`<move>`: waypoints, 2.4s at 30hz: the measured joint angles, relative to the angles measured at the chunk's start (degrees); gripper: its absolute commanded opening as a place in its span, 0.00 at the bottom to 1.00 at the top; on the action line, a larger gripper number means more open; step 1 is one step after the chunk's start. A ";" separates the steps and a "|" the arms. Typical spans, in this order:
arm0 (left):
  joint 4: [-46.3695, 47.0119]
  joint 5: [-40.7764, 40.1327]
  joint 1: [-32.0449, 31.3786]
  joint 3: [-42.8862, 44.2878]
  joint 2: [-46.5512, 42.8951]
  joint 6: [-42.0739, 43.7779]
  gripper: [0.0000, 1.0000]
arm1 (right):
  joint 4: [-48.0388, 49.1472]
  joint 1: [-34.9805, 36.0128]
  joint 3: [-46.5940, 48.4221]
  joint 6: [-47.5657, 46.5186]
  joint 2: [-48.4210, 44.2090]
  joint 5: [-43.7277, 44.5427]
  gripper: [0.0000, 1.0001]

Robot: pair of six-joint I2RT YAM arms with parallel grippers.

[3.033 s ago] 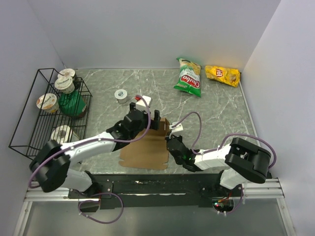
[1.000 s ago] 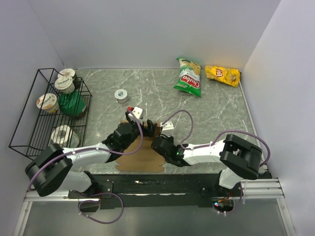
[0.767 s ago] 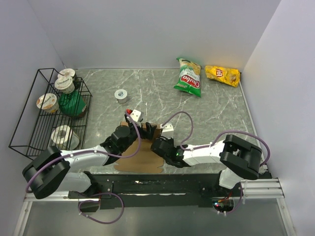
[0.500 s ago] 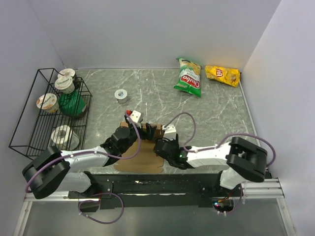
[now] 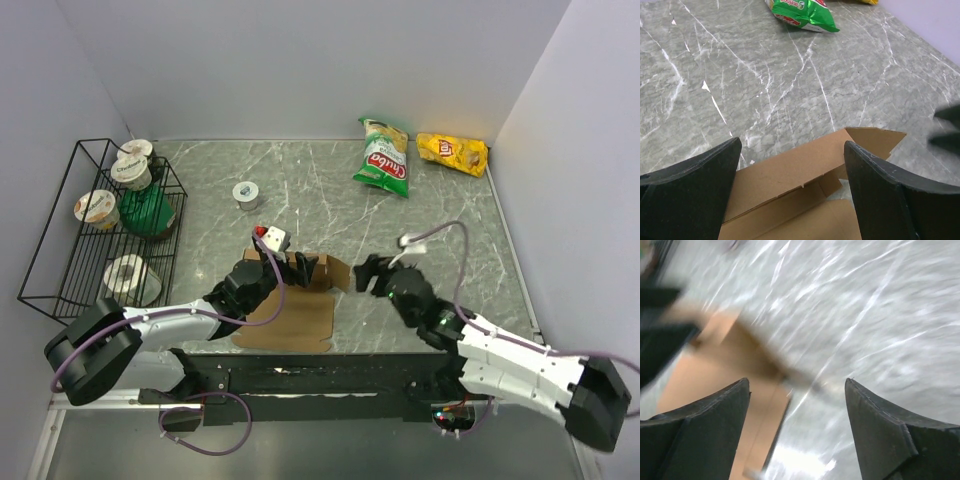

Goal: Fold the paper box

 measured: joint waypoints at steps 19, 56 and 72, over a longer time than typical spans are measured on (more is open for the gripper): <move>0.55 -0.39 -0.13 -0.07 0.31 0.42 0.90 | 10.27 -15.61 -1.07 -12.57 13.31 -27.43 0.71; 0.52 -0.39 -0.26 -0.07 0.39 1.22 0.90 | 10.16 -11.15 -0.24 -18.99 4.87 -27.10 0.55; 0.57 -0.39 -0.26 -0.07 0.50 1.27 0.90 | 11.13 -23.61 2.60 -19.98 20.96 -37.66 0.52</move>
